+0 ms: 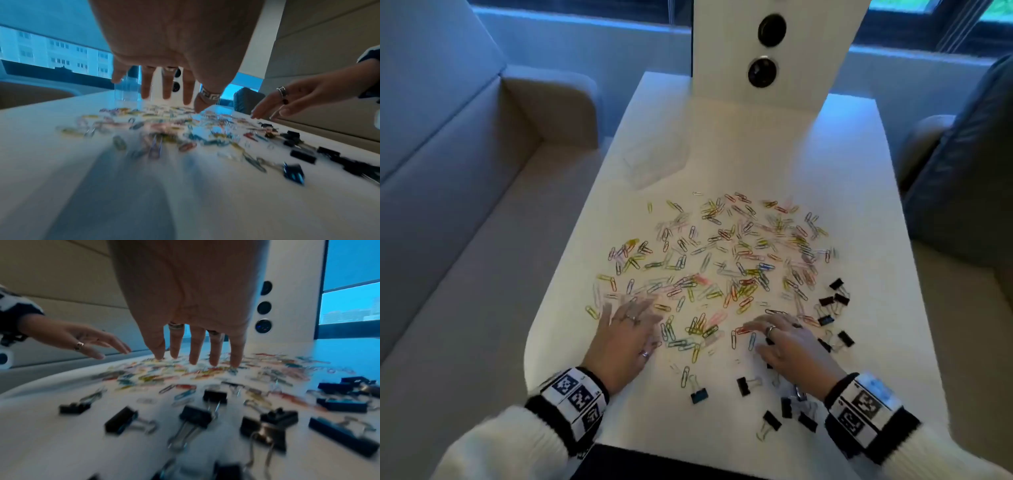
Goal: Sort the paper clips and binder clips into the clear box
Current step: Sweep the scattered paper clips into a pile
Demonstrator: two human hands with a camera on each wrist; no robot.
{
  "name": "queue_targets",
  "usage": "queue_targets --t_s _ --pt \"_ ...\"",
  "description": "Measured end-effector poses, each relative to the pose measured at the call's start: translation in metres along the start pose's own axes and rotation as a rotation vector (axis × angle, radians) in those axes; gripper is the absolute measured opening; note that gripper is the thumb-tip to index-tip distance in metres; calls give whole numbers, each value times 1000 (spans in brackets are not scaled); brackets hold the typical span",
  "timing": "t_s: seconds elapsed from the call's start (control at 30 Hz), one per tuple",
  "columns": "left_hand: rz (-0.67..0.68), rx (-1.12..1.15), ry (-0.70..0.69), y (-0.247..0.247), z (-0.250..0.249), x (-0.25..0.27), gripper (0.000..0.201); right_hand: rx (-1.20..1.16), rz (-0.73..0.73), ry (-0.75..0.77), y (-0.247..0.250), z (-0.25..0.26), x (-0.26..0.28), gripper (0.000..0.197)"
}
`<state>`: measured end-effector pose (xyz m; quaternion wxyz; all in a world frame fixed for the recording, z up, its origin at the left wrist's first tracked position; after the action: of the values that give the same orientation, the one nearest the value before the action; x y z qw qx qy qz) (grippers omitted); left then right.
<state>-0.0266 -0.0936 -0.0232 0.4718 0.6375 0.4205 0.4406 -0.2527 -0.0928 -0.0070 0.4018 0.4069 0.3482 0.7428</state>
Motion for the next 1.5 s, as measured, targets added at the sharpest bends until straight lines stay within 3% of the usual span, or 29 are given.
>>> queue_targets --t_s 0.03,0.13,0.17,0.27,0.37,0.43,0.5,0.6,0.7,0.8,0.93,1.13,1.23,1.33,1.5 --pt "-14 -77 29 -8 7 3 63 92 37 10 -14 1 -1 46" --pt "113 -65 118 -33 10 21 91 335 145 12 -50 2 -3 63" --pt "105 -67 94 -41 4 24 93 393 185 -1 -57 2 -5 65" --pt "267 -90 130 -72 -4 24 99 417 222 -111 -59 -6 -13 80" --pt "251 -18 123 -79 -13 4 97 442 303 -28 -72 -6 -19 97" --pt "269 -37 100 -82 -17 -14 99 436 258 -26 -69 -5 -31 94" --pt "310 36 117 -81 -17 -28 99 413 239 -37 -63 -3 -43 78" --pt "263 87 180 -61 -8 -36 95 432 209 -23 -51 1 -53 68" --pt "164 105 324 -43 23 -13 90 511 222 42 -50 1 -45 78" --pt "223 149 498 -58 55 32 100 532 327 26 -64 -9 -34 89" --pt "333 171 480 -81 52 47 109 490 345 -15 -64 -11 -51 100" --pt "181 252 523 -58 49 -1 112 373 177 -36 -33 10 -81 97" --pt "92 311 508 -52 43 3 105 119 119 -98 -23 11 -64 86" --pt "209 223 444 -82 30 17 104 -66 241 -191 -50 7 -31 85" --pt "183 186 406 -73 24 -17 106 46 181 -192 -59 -8 8 69"
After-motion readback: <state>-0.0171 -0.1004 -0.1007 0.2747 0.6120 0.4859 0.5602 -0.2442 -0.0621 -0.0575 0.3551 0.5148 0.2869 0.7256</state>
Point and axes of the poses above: each hand's wrist, its own x-axis away from the middle knuckle, its own y-axis out of the back of the hand, z = x × y, the point moved 10 cm from there along -x, towards the middle knuckle, and after that the axes turned 4 degrees about -z, right-handed, at the moved point
